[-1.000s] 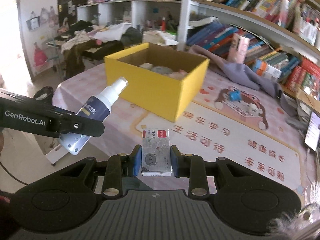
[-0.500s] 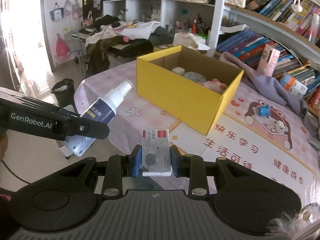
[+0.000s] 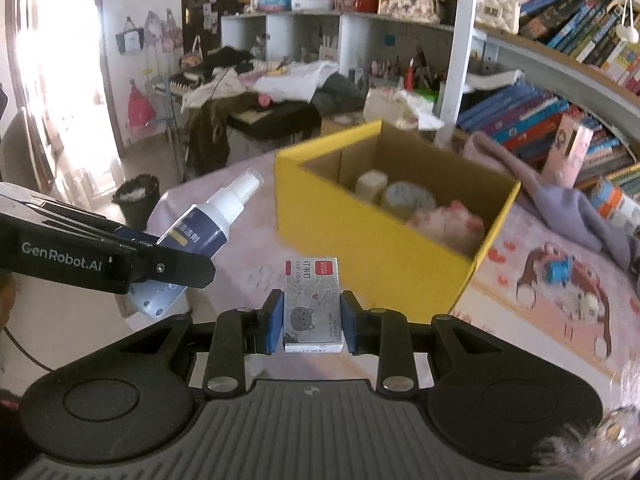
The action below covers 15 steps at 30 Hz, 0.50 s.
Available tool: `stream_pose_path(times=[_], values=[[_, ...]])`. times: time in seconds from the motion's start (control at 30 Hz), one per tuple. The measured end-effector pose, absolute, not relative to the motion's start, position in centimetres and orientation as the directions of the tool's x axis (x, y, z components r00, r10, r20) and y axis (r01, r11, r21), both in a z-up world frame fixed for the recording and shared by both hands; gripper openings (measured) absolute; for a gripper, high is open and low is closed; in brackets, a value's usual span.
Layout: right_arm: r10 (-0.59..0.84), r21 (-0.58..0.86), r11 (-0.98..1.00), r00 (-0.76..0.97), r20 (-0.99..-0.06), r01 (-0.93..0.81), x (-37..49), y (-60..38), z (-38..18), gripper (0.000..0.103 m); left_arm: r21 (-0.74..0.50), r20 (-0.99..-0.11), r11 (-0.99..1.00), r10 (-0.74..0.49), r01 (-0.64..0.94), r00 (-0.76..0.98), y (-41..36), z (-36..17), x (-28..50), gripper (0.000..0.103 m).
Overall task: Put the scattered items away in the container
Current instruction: 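Lift the spray bottle and small box and carry them over the yellow box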
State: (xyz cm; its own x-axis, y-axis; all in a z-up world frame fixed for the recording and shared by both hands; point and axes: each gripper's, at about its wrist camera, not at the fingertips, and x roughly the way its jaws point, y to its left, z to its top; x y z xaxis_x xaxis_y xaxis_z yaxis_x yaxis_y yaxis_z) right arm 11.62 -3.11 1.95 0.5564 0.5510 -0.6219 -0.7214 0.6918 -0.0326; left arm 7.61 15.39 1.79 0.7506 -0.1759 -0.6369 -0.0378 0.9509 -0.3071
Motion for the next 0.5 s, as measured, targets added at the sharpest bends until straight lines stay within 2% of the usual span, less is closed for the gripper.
stream_pose_path(times=[0.3,0.5], values=[[0.562,-0.012,0.741,0.629,-0.537,-0.671,19.8,-2.1,4.8,0.028,-0.267,-0.583,0.962,-0.201,0.047,0.787,16.6,4.3,16.2,0.031],[0.517,-0.064,0.763,0.666,-0.539,-0.644,26.4,-0.8,4.6,0.028,-0.236,-0.595,0.967,-0.218,0.091,0.773,16.3,3.6,23.1,0.031]])
